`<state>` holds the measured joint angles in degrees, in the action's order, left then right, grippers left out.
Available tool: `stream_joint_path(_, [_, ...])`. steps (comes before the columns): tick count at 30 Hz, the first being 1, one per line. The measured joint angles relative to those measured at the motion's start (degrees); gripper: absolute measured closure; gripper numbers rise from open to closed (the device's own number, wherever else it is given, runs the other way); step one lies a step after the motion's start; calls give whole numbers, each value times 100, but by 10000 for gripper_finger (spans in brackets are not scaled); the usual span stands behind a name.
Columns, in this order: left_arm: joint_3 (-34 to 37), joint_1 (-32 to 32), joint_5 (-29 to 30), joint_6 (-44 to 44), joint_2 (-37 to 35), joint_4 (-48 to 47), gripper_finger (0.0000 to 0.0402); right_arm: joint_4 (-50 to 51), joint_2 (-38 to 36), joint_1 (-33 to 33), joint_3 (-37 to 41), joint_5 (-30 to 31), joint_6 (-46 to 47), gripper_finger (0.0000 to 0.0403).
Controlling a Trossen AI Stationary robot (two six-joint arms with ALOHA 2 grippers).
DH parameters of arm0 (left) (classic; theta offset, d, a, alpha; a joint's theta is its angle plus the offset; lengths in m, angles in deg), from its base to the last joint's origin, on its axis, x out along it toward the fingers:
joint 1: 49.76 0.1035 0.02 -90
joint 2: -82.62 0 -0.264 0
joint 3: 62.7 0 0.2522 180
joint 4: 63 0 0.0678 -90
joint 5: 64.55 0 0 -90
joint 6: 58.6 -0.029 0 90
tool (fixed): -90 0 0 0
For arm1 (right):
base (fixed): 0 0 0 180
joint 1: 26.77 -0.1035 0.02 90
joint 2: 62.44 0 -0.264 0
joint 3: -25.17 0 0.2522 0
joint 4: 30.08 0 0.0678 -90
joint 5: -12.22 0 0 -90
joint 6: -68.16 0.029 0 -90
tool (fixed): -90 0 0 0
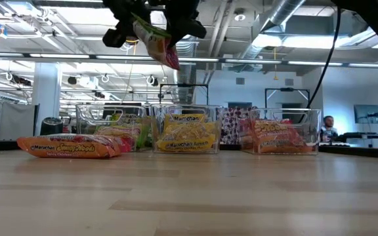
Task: Sort Maruchan noodles
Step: Put the green noodle pack into the left transparent bin
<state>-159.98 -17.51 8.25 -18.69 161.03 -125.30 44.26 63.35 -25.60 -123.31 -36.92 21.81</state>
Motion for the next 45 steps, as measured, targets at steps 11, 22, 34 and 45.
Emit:
stream_joint_path(11, [1,-2,139,-619,0,18,365,71,0,-16,0,-9,683,308])
stream_joint_path(22, [4,-11,189,-1684,2,32,397,822,-4,-153,-11,157,1269,292])
stream_joint_path(34, [4,30,386,-3361,-7,-582,398,2301,-422,230,-4,271,2511,291])
stream_joint_path(45, [6,220,1595,-5616,-7,-1522,397,2923,-1119,810,-11,101,3508,291])
